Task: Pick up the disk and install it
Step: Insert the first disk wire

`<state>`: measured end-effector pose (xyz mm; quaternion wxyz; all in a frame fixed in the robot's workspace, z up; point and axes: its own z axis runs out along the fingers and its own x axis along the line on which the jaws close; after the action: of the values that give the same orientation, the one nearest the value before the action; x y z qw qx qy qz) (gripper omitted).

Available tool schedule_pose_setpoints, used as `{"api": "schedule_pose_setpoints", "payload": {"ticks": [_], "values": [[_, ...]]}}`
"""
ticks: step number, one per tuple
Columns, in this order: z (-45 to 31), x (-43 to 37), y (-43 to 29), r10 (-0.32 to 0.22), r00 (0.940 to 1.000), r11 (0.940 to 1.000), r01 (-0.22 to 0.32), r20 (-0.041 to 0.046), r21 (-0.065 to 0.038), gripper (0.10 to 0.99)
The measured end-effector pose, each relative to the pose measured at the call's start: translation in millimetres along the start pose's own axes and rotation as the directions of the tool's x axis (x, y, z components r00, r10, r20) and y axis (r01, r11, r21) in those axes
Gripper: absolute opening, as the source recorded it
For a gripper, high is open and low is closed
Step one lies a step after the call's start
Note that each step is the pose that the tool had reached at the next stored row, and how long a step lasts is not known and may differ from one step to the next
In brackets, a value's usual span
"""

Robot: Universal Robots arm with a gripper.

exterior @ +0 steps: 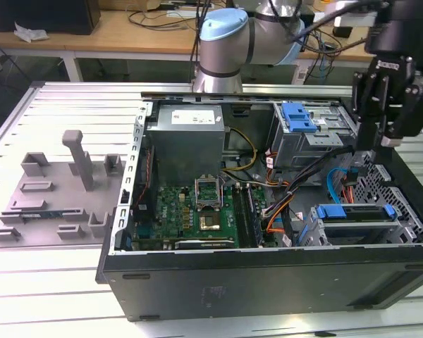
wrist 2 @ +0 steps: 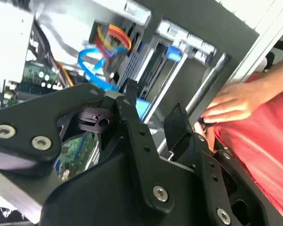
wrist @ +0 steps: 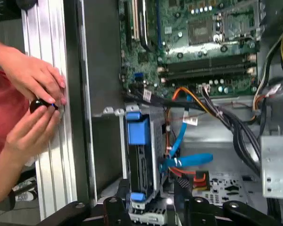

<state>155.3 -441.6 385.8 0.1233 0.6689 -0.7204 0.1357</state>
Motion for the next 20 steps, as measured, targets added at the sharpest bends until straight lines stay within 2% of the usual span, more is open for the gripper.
{"api": "schedule_pose_setpoints", "payload": {"ticks": [1, 2, 3, 5, 7, 8, 9, 10, 14, 16, 20], "values": [[2.7, -2.2, -8.5, 0.008, 0.9999, 1.0, -0.008, -0.0093, -0.003, 0.502], [5.3, -3.3, -9.2, 0.05, 0.9982, 0.9986, -0.05, -0.0332, -0.018, 0.502], [6.3, -3.9, -9.0, 0.064, 0.9973, 0.9977, -0.065, -0.036, -0.021, 0.502], [6.6, -8.2, -8.8, 0.067, 0.997, 0.9975, -0.067, -0.0394, -0.021, 0.502], [4.8, -19.2, -7.9, 0.067, 0.9966, 0.9975, -0.068, -0.0491, -0.019, 0.502], [3.7, -24.7, -7.4, 0.067, 0.9962, 0.9975, -0.068, -0.0559, -0.018, 0.502], [2.2, -31.9, -6.9, 0.067, 0.9955, 0.9976, -0.068, -0.0677, -0.017, 0.502], [2.7, -37.0, -6.4, 0.068, 0.995, 0.9975, -0.069, -0.0734, -0.016, 0.502], [7.5, -39.2, -6.3, 0.106, 0.9915, 0.9938, -0.108, -0.0761, -0.025, 0.502], [9.8, -41.1, -6.1, 0.107, 0.9909, 0.9936, -0.11, -0.0814, -0.025, 0.502], [15.7, -46.8, -5.7, 0.107, 0.9874, 0.9937, -0.11, -0.1166, -0.019, 0.49]]}}
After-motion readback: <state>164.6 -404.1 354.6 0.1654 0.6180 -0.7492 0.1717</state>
